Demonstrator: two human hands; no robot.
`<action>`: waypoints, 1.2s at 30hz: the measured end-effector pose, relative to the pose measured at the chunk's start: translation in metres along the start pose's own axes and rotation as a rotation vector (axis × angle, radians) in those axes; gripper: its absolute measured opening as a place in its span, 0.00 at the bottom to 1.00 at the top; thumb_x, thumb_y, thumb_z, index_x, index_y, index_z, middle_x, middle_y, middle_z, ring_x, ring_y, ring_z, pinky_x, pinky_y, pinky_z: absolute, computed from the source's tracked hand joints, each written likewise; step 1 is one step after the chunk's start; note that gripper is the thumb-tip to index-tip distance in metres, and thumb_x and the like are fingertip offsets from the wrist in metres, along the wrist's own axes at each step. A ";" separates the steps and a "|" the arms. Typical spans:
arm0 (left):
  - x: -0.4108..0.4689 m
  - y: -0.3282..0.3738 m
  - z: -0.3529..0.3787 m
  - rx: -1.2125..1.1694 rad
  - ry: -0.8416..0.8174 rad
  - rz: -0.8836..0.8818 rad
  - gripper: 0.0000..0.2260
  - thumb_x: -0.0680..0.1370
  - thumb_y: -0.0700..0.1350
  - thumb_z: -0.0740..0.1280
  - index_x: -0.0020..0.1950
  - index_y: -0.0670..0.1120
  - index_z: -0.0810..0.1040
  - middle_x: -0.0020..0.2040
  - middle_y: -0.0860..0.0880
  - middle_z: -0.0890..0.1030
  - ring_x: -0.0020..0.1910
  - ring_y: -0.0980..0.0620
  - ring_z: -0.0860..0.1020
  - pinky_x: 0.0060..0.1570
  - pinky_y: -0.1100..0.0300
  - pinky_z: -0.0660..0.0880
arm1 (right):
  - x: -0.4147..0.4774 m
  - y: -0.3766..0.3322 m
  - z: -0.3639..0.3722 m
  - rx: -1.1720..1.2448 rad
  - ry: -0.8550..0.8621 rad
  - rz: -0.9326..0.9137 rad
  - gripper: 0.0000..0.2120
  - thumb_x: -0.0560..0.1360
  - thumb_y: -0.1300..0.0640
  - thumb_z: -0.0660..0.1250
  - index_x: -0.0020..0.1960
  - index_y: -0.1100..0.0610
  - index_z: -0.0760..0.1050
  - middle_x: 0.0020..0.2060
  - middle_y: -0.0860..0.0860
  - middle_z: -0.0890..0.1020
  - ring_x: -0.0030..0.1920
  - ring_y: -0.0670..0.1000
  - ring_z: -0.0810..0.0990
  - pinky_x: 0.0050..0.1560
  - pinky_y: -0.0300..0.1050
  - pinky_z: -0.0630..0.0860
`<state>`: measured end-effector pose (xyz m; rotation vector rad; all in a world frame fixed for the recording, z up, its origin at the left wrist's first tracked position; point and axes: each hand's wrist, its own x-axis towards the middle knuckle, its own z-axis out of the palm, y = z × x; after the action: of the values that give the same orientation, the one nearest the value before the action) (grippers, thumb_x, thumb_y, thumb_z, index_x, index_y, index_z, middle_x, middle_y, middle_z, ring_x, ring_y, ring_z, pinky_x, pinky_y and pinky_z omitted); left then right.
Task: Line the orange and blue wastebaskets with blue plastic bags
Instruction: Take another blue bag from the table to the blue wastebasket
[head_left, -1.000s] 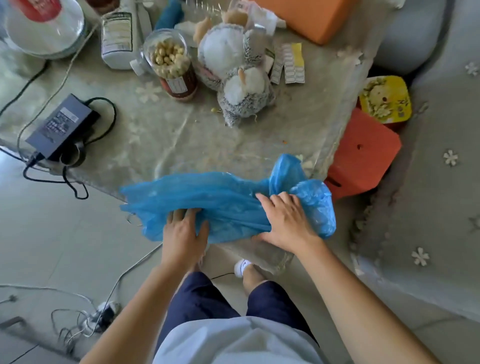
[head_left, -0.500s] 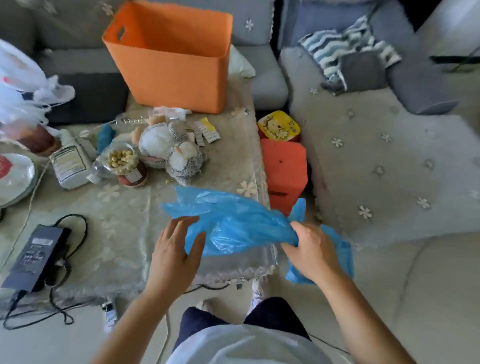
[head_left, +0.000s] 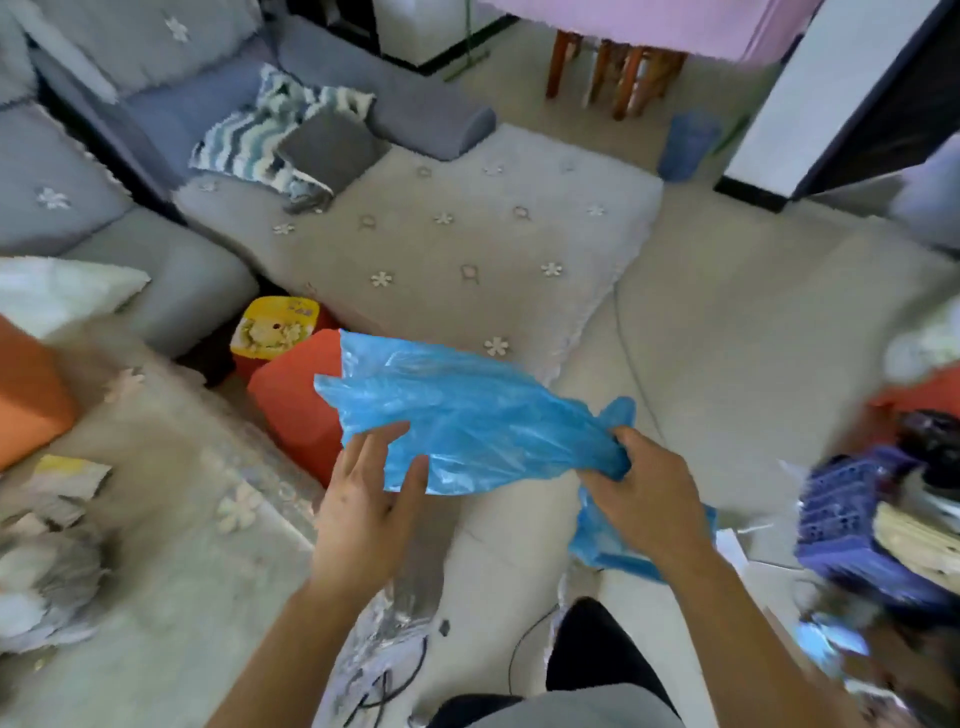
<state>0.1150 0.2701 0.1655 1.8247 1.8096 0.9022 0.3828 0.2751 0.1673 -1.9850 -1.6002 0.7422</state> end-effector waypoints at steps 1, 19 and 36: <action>0.017 0.011 0.018 0.010 -0.018 0.039 0.20 0.77 0.57 0.60 0.63 0.47 0.75 0.59 0.53 0.77 0.56 0.50 0.76 0.51 0.60 0.71 | 0.011 0.012 -0.008 0.014 0.019 0.037 0.08 0.72 0.47 0.69 0.42 0.48 0.72 0.31 0.44 0.77 0.33 0.43 0.75 0.31 0.39 0.66; 0.333 0.202 0.282 -0.015 -0.149 0.166 0.19 0.76 0.53 0.67 0.67 0.51 0.73 0.62 0.55 0.76 0.57 0.51 0.76 0.52 0.55 0.74 | 0.346 0.161 -0.190 0.008 0.185 0.205 0.15 0.72 0.45 0.69 0.54 0.49 0.70 0.42 0.41 0.76 0.40 0.45 0.76 0.38 0.42 0.69; 0.719 0.362 0.512 -0.122 -0.445 0.276 0.31 0.74 0.62 0.58 0.73 0.47 0.68 0.64 0.56 0.71 0.65 0.56 0.70 0.64 0.62 0.64 | 0.700 0.239 -0.338 0.030 0.366 0.404 0.14 0.73 0.51 0.69 0.55 0.47 0.69 0.40 0.38 0.74 0.37 0.40 0.75 0.37 0.39 0.69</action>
<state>0.6907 1.0304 0.1669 2.0303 1.2300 0.6143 0.9006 0.9024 0.1782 -2.2913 -0.9877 0.4973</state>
